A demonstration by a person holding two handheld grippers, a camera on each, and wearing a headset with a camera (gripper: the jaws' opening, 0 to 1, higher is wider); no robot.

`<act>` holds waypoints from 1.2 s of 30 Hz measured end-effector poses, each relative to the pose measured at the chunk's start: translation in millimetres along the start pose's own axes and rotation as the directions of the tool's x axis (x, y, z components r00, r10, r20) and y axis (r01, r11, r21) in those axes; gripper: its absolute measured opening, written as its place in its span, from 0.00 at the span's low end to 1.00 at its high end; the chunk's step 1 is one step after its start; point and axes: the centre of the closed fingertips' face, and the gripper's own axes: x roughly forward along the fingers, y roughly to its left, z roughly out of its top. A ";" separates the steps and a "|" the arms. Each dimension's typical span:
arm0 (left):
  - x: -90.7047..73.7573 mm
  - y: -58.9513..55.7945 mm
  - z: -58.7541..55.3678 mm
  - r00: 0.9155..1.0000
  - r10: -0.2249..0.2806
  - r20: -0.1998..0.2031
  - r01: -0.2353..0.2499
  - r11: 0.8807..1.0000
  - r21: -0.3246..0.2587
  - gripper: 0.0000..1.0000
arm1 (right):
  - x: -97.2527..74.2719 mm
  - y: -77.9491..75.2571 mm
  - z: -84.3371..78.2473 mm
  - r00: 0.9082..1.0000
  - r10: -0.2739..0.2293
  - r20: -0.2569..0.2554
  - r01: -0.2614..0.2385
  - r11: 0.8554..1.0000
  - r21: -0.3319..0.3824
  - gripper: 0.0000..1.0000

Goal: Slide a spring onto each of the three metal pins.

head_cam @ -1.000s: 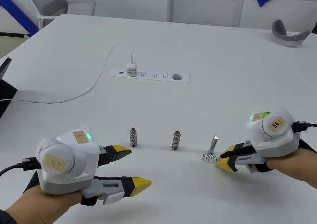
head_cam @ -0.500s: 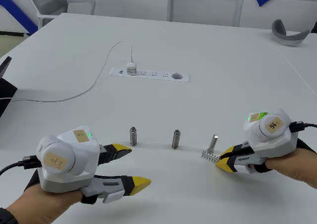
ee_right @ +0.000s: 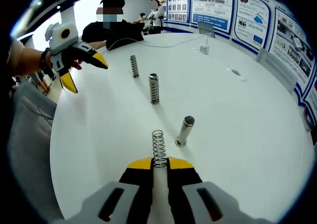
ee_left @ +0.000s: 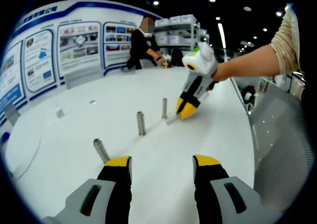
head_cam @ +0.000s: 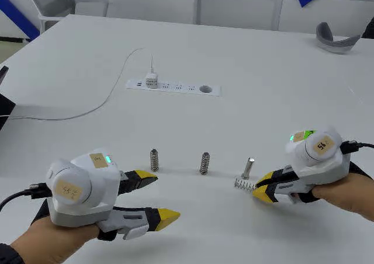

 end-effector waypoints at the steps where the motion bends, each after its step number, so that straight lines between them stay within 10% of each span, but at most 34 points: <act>1: 0.8 -0.8 0.4 1.000 -0.003 0.000 0.003 1.000 0.002 0.50 | -1.0 1.7 1.2 1.000 0.003 0.002 -0.003 1.000 -0.003 0.11; 36: 21.2 -30.1 22.5 0.993 -0.115 0.021 0.112 0.989 0.100 0.43 | -17.9 77.2 67.3 0.988 0.154 0.002 -0.148 0.957 -0.248 0.11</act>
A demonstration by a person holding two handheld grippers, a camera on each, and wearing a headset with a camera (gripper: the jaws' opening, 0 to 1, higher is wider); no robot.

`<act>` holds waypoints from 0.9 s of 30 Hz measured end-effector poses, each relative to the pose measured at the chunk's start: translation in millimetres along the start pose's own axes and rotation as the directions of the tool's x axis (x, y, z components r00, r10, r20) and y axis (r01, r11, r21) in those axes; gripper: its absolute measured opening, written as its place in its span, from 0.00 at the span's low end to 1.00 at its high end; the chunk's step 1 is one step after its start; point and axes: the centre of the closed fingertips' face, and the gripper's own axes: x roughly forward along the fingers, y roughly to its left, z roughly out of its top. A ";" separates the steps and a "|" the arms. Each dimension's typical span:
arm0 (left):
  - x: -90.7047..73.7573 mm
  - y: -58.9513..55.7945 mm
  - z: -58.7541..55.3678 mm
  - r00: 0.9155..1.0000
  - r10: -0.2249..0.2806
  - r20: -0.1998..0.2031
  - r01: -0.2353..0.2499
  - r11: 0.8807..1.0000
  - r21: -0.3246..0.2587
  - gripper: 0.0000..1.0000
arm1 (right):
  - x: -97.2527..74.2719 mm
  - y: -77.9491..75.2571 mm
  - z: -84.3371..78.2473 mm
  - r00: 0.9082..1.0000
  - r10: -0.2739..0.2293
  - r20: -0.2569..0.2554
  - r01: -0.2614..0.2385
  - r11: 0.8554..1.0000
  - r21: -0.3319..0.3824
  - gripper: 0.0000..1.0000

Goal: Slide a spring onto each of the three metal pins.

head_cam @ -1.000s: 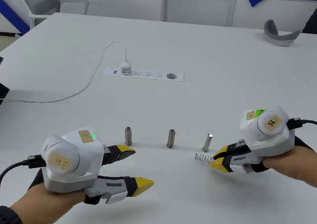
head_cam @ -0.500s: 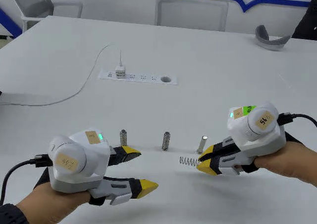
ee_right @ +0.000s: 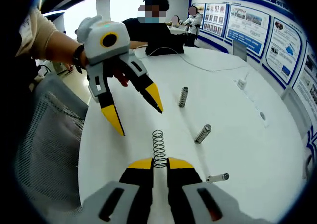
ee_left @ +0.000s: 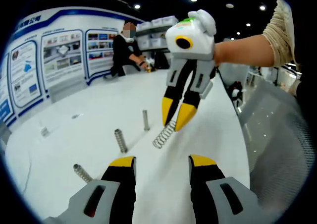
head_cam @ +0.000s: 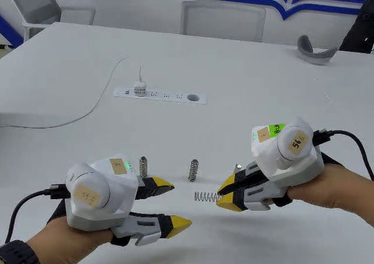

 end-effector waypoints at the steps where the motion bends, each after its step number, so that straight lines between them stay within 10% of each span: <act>1: 0.3 -0.4 0.1 1.000 -0.002 -0.001 0.002 1.000 0.002 0.42 | 0.2 1.3 1.1 1.000 0.004 -0.001 -0.004 1.000 -0.005 0.11; 27: 6.8 -14.5 4.2 0.999 -0.050 -0.003 0.050 0.994 0.095 0.17 | 3.7 24.2 14.1 0.996 0.090 -0.029 -0.092 0.992 -0.091 0.11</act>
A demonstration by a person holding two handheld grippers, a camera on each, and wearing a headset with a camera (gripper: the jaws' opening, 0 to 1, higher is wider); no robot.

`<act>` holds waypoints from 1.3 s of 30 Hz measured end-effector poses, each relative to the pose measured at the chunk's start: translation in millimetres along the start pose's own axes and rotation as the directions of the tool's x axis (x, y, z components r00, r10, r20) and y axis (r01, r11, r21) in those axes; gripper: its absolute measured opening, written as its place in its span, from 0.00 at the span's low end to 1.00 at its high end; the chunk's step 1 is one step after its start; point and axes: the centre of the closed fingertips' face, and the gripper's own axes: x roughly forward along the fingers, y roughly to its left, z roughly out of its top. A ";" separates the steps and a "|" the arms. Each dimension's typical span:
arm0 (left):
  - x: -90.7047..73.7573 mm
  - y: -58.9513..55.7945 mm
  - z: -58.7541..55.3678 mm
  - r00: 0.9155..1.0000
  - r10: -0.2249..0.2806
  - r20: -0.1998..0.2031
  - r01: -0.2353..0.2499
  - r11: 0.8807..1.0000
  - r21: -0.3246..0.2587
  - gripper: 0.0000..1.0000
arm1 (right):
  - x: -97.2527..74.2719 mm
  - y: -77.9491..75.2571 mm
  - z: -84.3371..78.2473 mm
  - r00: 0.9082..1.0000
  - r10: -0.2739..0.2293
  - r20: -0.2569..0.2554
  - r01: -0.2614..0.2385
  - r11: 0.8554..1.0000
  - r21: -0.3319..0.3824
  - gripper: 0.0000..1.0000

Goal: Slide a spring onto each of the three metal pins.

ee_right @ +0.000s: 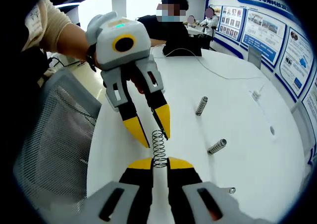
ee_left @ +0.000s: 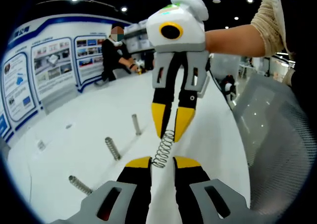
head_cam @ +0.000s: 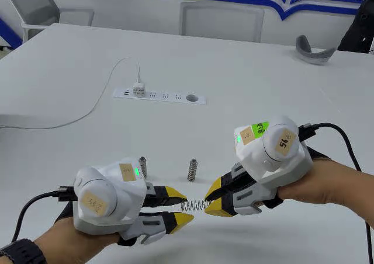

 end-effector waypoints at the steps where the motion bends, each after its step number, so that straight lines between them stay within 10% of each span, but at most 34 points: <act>1: 0.2 -0.7 -0.2 1.000 -0.002 -0.002 0.002 1.000 0.004 0.16 | 0.3 1.2 -0.3 1.000 0.006 -0.002 -0.006 1.000 -0.001 0.11; 39: 4.3 -4.9 2.9 1.000 -0.012 -0.001 0.012 1.000 0.022 0.11 | -11.3 5.7 48.4 0.997 0.000 0.071 0.006 0.997 -0.083 0.12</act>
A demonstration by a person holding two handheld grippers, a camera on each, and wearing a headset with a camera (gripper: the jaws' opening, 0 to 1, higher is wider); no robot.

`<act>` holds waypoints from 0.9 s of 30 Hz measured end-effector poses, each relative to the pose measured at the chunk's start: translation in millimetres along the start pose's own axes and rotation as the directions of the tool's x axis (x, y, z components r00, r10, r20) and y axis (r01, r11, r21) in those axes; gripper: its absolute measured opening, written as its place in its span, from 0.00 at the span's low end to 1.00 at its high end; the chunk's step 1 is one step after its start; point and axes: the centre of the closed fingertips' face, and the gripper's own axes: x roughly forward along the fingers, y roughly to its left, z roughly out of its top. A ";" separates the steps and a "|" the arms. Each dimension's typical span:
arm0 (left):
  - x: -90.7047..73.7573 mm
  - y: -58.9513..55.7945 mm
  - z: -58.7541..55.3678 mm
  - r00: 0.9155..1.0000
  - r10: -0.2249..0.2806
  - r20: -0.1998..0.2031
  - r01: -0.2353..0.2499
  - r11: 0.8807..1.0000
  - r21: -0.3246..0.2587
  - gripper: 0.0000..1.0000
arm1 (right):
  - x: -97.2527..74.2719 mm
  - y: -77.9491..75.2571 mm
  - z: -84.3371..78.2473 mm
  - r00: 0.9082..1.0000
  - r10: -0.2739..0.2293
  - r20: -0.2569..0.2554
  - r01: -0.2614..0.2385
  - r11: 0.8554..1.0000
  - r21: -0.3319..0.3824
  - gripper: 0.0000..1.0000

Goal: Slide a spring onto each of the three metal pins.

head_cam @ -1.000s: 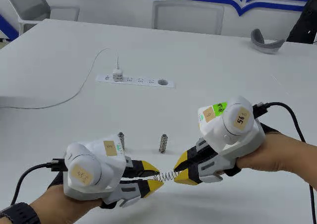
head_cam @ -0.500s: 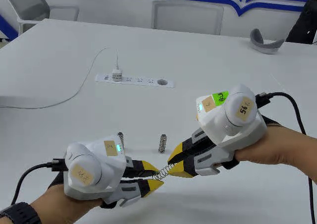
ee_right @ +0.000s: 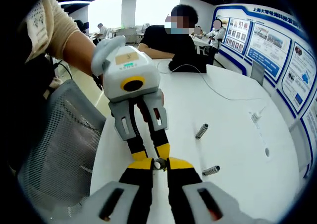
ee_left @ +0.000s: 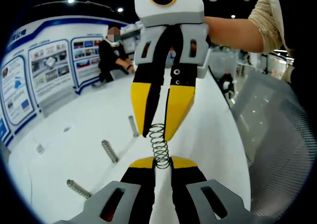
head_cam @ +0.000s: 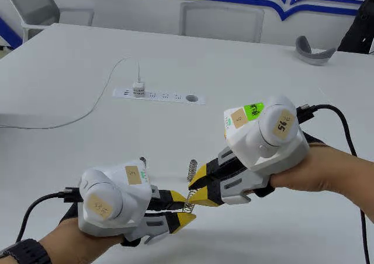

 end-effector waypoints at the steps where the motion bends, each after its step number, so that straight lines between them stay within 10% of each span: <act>1: 0.1 -0.1 -0.2 1.000 0.000 0.000 0.000 1.000 -0.001 0.11 | 0.2 0.0 -0.1 1.000 0.000 0.000 0.000 1.000 0.001 0.12; 27: -1.3 -0.1 0.3 1.000 0.009 0.015 -0.009 1.000 -0.023 0.10 | 3.4 2.1 -4.1 1.000 -0.001 0.011 0.000 0.999 0.047 0.14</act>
